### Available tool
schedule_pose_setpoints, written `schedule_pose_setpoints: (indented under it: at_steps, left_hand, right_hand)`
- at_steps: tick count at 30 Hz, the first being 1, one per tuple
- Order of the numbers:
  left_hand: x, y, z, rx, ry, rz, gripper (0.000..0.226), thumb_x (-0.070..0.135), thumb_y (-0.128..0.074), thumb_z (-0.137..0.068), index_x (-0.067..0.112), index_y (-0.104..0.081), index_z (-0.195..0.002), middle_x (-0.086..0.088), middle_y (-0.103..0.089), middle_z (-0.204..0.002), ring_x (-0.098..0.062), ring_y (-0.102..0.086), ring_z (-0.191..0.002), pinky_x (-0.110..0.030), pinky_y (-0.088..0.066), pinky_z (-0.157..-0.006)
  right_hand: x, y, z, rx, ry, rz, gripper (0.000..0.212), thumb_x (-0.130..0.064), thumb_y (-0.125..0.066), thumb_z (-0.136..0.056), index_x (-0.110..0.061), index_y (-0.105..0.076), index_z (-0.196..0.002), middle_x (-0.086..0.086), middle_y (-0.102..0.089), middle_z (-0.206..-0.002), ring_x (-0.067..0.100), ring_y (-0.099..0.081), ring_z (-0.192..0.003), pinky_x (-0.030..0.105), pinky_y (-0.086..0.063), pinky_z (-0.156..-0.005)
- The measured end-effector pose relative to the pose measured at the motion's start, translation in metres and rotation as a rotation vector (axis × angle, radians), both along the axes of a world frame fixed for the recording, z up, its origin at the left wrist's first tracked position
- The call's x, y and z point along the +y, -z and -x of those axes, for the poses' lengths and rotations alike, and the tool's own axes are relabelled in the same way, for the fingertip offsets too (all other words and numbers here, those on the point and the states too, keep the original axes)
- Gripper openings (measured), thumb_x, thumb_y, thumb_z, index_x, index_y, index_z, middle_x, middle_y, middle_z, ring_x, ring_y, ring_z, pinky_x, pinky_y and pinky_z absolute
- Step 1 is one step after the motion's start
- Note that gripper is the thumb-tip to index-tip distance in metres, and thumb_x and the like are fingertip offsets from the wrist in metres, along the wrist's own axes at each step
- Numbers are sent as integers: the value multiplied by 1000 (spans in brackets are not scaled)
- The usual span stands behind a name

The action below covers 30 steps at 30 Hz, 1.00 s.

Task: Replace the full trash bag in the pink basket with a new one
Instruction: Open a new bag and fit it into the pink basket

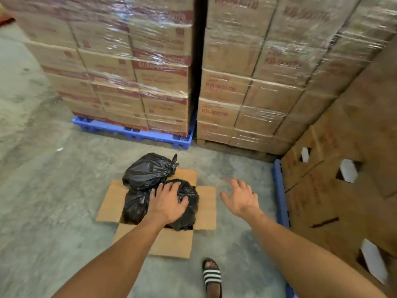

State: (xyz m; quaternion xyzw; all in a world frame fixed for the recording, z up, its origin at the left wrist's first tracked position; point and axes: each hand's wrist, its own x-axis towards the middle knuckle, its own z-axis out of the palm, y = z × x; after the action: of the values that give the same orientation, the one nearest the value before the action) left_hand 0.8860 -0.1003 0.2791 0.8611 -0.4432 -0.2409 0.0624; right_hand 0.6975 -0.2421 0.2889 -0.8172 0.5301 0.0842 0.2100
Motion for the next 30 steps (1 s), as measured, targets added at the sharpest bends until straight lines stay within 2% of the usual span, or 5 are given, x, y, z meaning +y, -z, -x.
schedule_pose_setpoints:
  at_steps: [5, 10, 15, 24, 30]
  left_hand:
    - [-6, -43, 82, -21, 221, 18, 62, 55, -39, -89, 25, -38, -144, -3, -44, -149, -26, -34, -139, -49, -22, -117]
    - [-15, -59, 193, -25, 450, 7, 66, 57, -41, -90, 27, -35, -147, -5, -44, -151, -27, -38, -139, -43, -27, -115]
    - [-2, -67, 341, 20, 671, 38, 64, 56, -42, -90, 27, -36, -147, -5, -44, -151, -27, -36, -141, -46, -25, -116]
    - [89, -75, 647, 74, 958, 32, 66, 57, -39, -90, 22, -37, -146, -9, -42, -151, -31, -38, -139, -52, -27, -114]
    - [133, -72, 785, 87, 1105, 4, 67, 55, -44, -89, 21, -37, -147, -11, -45, -149, -33, -41, -137, -53, -30, -113]
  right_hand:
    - [45, -35, 105, -54, 237, -4, 65, -57, -41, -91, -27, -32, -148, 3, -35, -154, 29, -31, -141, 50, -30, -111]
    - [98, -48, 234, -76, 487, -7, 62, -57, -42, -91, -24, -37, -144, 5, -40, -147, 31, -37, -136, 50, -34, -107]
    - [170, -58, 382, -97, 723, 22, 56, -55, -44, -89, -23, -44, -135, 10, -47, -136, 36, -43, -128, 49, -39, -103]
    - [326, -74, 662, -109, 977, 80, 61, -57, -44, -90, -25, -41, -142, 9, -43, -146, 33, -44, -130, 50, -40, -104]
    - [388, -72, 801, -77, 1108, 33, 61, -54, -43, -90, -24, -40, -143, 11, -42, -148, 34, -43, -133, 50, -39, -106]
